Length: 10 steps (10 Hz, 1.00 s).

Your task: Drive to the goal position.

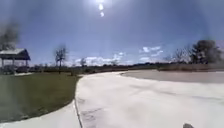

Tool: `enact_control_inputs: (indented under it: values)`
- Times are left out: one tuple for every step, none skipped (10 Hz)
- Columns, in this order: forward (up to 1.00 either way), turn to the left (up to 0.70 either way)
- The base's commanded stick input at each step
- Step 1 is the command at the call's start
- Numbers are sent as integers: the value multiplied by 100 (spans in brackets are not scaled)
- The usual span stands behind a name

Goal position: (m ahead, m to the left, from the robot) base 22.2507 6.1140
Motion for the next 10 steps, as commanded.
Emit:
enact_control_inputs:
  values:
    - [100, 0]
    - [100, 0]
    - [100, 0]
    - [100, 0]
    - [100, 0]
    - [100, 0]
    - [100, 0]
    - [100, 0]
    - [100, 0]
    - [100, 0]
